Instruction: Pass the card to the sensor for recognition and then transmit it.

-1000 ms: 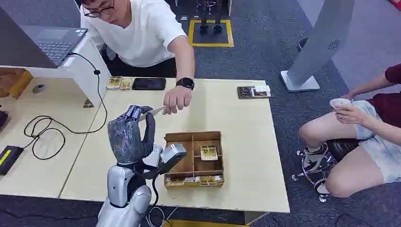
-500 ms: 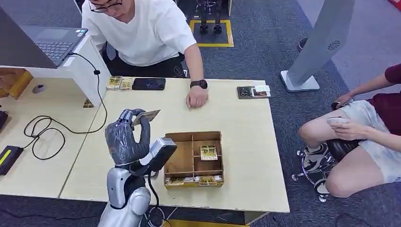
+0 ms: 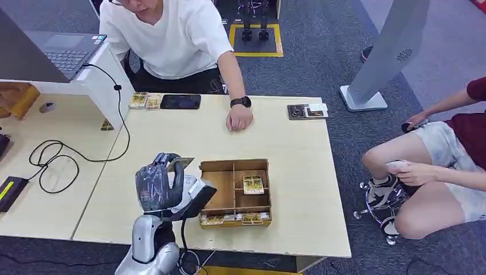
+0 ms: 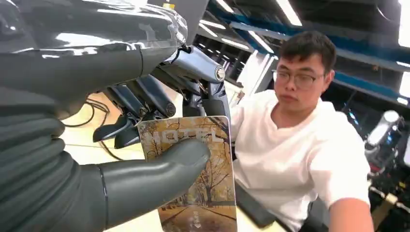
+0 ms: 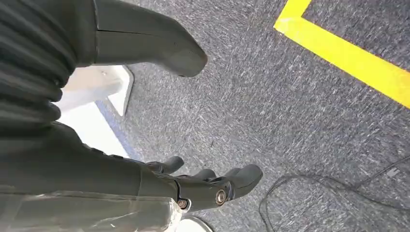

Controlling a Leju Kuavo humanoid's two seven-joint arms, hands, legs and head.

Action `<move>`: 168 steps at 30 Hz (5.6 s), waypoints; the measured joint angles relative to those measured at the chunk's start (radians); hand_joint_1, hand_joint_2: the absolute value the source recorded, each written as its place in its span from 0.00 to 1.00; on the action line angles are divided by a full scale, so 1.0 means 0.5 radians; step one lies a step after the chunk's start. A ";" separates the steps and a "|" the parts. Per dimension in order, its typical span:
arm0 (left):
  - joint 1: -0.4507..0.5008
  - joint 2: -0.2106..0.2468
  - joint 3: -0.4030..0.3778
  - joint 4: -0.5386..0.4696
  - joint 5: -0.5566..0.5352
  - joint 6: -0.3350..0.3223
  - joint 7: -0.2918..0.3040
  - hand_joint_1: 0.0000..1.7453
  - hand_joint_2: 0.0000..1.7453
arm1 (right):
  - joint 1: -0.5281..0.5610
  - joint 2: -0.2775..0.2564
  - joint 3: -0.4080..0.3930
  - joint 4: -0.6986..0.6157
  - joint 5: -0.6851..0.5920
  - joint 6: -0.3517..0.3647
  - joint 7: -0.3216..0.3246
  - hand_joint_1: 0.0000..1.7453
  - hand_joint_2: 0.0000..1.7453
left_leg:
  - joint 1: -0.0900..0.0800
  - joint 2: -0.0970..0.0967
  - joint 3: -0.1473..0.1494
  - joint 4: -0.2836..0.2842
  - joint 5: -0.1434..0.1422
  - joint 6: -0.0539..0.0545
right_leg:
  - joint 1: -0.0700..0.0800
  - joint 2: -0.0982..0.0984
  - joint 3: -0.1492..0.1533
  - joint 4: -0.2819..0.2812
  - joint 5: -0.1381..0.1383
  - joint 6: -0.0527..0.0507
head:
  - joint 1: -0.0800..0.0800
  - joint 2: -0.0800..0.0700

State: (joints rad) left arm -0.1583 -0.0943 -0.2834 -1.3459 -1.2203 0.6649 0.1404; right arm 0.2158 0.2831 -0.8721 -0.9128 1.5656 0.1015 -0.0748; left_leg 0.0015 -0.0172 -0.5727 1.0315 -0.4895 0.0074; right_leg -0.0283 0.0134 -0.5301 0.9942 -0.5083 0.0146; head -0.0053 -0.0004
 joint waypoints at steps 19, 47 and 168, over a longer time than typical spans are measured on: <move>0.031 0.136 -0.064 0.287 -0.360 -0.227 0.328 1.00 1.00 | 0.001 0.008 -0.027 -0.045 0.000 0.035 0.001 0.00 1.00 | 0.000 0.000 0.000 0.000 0.000 0.000 | 0.000 0.000 0.000 0.000 0.000 0.000 | 0.000 0.000; 0.061 0.168 -0.065 0.465 -0.657 -0.283 0.493 1.00 1.00 | 0.000 0.014 -0.051 -0.055 0.000 0.034 -0.021 0.00 1.00 | 0.000 0.000 0.002 0.000 0.000 0.000 | 0.000 0.000 0.003 0.000 0.000 0.000 | 0.000 0.000; -0.333 0.153 -0.278 -0.079 0.534 -0.066 -0.293 0.00 1.00 | 0.048 -0.106 0.292 0.123 -0.183 -0.036 0.063 0.00 1.00 | 0.000 0.001 0.001 0.000 -0.001 -0.002 | 0.000 0.001 0.000 0.000 -0.001 -0.001 | -0.001 0.000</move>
State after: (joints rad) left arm -0.3246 -0.0179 -0.4223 -1.3853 -0.9534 0.6320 -0.0063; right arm 0.2399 0.2301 -0.7260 -0.8515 1.4740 0.0832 -0.0435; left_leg 0.0016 -0.0169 -0.5722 1.0313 -0.4900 0.0066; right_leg -0.0282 0.0137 -0.5300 0.9944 -0.5087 0.0141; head -0.0057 -0.0004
